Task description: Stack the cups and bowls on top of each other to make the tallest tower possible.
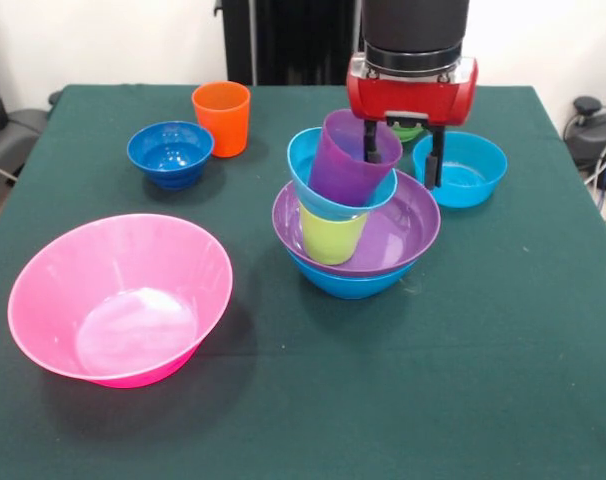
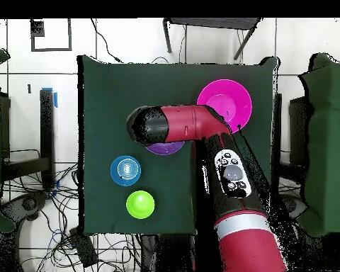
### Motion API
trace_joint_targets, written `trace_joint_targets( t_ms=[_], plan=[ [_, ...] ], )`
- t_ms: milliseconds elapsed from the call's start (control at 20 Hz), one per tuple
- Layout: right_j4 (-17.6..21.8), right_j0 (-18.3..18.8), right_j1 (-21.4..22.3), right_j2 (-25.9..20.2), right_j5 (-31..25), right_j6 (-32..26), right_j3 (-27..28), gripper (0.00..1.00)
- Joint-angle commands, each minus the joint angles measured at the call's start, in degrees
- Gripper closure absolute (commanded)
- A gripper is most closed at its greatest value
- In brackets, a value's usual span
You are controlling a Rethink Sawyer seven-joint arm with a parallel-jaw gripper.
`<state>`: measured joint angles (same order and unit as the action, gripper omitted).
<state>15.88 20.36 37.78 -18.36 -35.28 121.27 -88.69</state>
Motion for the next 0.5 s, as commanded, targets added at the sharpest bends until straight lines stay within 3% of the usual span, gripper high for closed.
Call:
trace_joint_targets(
  t_ms=[50, 500],
  plan=[
    [5.5, 1.0, -2.6, -4.4, -2.4, -11.3, -3.4, 0.00],
    [5.9, 1.6, -0.6, -3.9, -5.2, -12.6, -3.3, 0.00]
  ],
)
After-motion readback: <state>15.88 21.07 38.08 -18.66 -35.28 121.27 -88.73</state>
